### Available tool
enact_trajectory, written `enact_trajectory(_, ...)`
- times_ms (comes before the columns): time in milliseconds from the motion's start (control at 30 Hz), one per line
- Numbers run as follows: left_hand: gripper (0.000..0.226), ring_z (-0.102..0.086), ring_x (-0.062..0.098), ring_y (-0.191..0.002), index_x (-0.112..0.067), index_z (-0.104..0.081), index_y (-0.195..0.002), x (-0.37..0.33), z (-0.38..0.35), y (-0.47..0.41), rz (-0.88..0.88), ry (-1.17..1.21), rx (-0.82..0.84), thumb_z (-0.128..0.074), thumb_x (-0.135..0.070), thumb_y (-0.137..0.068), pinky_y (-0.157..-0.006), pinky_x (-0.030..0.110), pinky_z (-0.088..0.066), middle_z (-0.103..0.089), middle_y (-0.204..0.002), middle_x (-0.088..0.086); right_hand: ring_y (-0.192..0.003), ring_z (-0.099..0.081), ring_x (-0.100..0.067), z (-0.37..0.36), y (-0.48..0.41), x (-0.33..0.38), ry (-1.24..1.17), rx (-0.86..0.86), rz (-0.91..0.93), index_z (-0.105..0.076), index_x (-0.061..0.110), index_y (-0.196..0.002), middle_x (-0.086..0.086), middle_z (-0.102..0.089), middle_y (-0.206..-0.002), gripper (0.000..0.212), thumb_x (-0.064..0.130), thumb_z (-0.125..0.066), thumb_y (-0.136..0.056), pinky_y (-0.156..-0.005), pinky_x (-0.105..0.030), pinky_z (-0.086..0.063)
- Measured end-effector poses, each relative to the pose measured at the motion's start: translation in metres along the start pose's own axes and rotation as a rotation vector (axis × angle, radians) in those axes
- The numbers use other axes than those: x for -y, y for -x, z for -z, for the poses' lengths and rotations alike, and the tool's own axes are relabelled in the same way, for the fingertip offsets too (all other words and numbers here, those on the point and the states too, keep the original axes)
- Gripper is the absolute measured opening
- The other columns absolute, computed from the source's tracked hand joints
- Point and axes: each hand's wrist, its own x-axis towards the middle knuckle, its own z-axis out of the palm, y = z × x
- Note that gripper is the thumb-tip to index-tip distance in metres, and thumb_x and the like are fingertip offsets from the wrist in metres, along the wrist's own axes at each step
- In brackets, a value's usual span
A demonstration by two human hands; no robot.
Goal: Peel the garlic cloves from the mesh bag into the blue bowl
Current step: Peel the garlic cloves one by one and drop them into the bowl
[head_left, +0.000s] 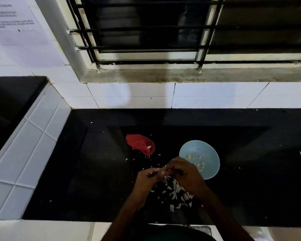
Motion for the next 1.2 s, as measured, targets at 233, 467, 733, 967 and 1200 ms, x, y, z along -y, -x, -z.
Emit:
enact_trajectory(233,0.024,-0.072,0.017,-0.070,-0.003,-0.071,-0.100,0.000,-0.003,0.007,0.036,0.081,-0.010,-0.074,-0.022,-0.086,-0.055,0.022,-0.043,-0.077,-0.084,0.013,-0.092,-0.065,0.004,0.005,-0.003,0.007,0.051,0.083,0.034,-0.071,0.030,-0.093,0.026,-0.063,-0.097,0.010,0.022,-0.069,-0.087,-0.077,-0.019,-0.052)
enact_trajectory(467,0.030,-0.072,0.024,-0.079,-0.007,-0.068,-0.104,-0.001,-0.011,0.017,0.077,0.176,0.043,-0.071,-0.033,-0.091,-0.064,0.027,-0.051,-0.075,-0.096,0.017,-0.094,-0.061,0.000,0.003,0.000,0.009,0.070,0.180,0.084,-0.064,0.022,-0.099,0.017,-0.058,-0.102,0.017,0.007,-0.063,-0.094,-0.077,-0.016,-0.047)
enact_trajectory(733,0.015,-0.067,0.027,-0.085,-0.014,-0.068,-0.101,0.003,-0.015,0.019,0.058,0.215,0.038,-0.066,-0.027,-0.095,-0.076,0.038,-0.053,-0.073,-0.097,0.017,-0.090,-0.057,-0.008,-0.012,0.020,0.006,-0.026,0.113,0.000,-0.056,0.021,-0.095,0.011,-0.051,-0.097,0.011,0.011,-0.058,-0.099,-0.074,-0.024,-0.045)
enact_trajectory(967,0.005,-0.068,0.021,-0.093,-0.016,-0.068,-0.095,0.006,-0.017,0.020,0.139,0.230,0.078,-0.063,-0.017,-0.097,-0.080,0.036,-0.053,-0.072,-0.099,0.011,-0.100,-0.057,-0.001,-0.021,0.031,0.002,-0.014,0.016,-0.048,-0.059,0.029,-0.106,0.026,-0.051,-0.104,0.023,0.013,-0.070,-0.092,-0.081,-0.017,-0.046)
enact_trajectory(1200,0.016,-0.052,0.013,-0.061,-0.021,-0.061,-0.089,-0.003,-0.027,0.020,0.068,0.063,0.102,-0.059,-0.031,-0.101,-0.056,0.027,-0.039,-0.058,-0.073,0.003,-0.090,-0.053,-0.007,-0.017,0.027,0.005,0.018,0.021,0.008,-0.051,0.024,-0.098,0.016,-0.046,-0.096,0.010,0.016,-0.047,-0.102,-0.077,-0.026,-0.043)
